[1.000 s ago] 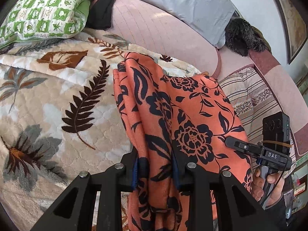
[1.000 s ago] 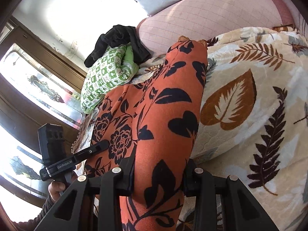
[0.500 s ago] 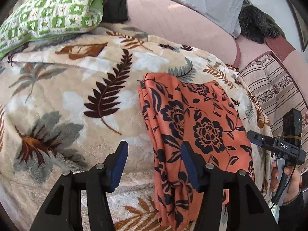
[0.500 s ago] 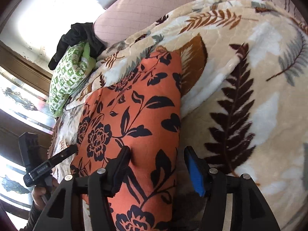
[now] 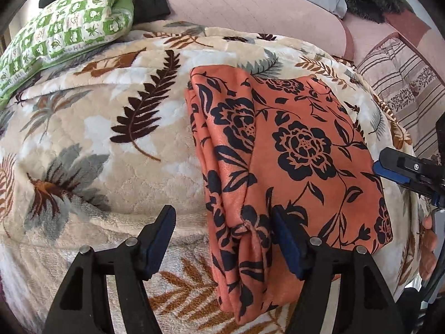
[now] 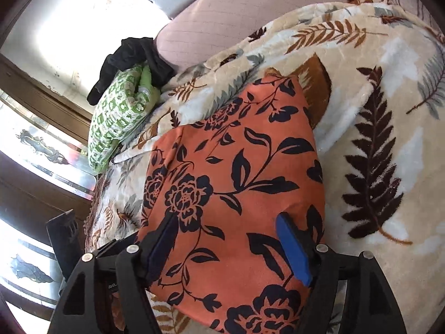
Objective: Fold small clothes
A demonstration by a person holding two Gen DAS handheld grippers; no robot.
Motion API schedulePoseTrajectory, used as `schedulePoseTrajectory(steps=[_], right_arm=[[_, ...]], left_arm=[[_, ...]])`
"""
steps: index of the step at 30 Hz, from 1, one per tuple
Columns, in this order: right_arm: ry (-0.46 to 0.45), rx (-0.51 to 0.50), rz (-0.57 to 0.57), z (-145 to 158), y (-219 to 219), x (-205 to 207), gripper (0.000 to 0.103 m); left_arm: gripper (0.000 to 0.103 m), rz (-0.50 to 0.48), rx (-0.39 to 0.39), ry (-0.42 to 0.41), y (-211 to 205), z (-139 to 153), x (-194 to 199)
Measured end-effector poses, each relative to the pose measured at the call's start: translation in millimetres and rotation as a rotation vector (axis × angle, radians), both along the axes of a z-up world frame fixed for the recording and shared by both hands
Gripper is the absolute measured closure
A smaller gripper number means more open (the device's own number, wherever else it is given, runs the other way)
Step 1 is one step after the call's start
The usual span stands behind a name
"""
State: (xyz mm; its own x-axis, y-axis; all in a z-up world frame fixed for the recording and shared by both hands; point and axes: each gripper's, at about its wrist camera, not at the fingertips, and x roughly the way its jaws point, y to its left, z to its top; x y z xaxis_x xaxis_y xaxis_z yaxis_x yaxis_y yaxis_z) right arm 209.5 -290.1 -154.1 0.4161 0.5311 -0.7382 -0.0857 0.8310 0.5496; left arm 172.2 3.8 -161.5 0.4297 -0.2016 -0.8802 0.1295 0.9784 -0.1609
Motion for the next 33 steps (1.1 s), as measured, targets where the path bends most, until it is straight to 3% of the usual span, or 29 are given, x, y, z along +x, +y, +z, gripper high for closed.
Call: schedulePoseTrajectory(steps=[5, 10, 15, 18, 21, 23, 26, 28, 31, 33], right_arm=[[-0.045, -0.040, -0.006, 19.3, 6.4, -28.1, 0.026], [-0.016, -0.032, 0.001, 13.1, 9.6, -40.3, 0.025], [0.078, 0.014, -0.051, -16.5, 1.2, -31.6, 0.024], [0.067, 0.010, -0.049, -6.5, 1.0, -26.7, 0.024], [-0.014, 0.016, -0.051, 14.7, -0.9, -17.0, 0.024], [-0.028, 0.027, -0.053, 17.3, -2.0, -3.4, 0.019], [0.041, -0.013, -0.061, -7.1, -0.7, 20.2, 0.018], [0.078, 0.002, -0.072, -21.4, -2.8, 25.3, 0.018], [0.021, -0.022, -0.097, 2.2, -0.4, 6.0, 0.018], [-0.028, -0.092, -0.085, 23.3, 6.0, -15.3, 0.018]], left_arm=[[0.032, 0.025, 0.012, -0.031, 5.5, 18.5, -16.5], [0.031, 0.017, 0.024, -0.041, 3.0, 25.2, -25.5], [0.031, 0.009, 0.058, 0.003, -2.6, 9.9, -18.7], [0.031, 0.010, 0.061, 0.001, -1.5, 7.6, -16.4], [0.030, 0.054, 0.021, -0.079, 2.6, 21.0, -11.3], [0.023, 0.055, 0.029, -0.069, -0.5, 16.1, -1.8], [0.021, 0.013, 0.080, 0.020, -10.3, -13.3, 7.2], [0.020, 0.023, 0.062, -0.003, -6.5, -12.7, 0.0], [0.020, 0.045, 0.080, -0.011, -2.1, 3.5, -12.6], [0.019, 0.060, 0.096, -0.083, -4.7, 23.6, -31.7]])
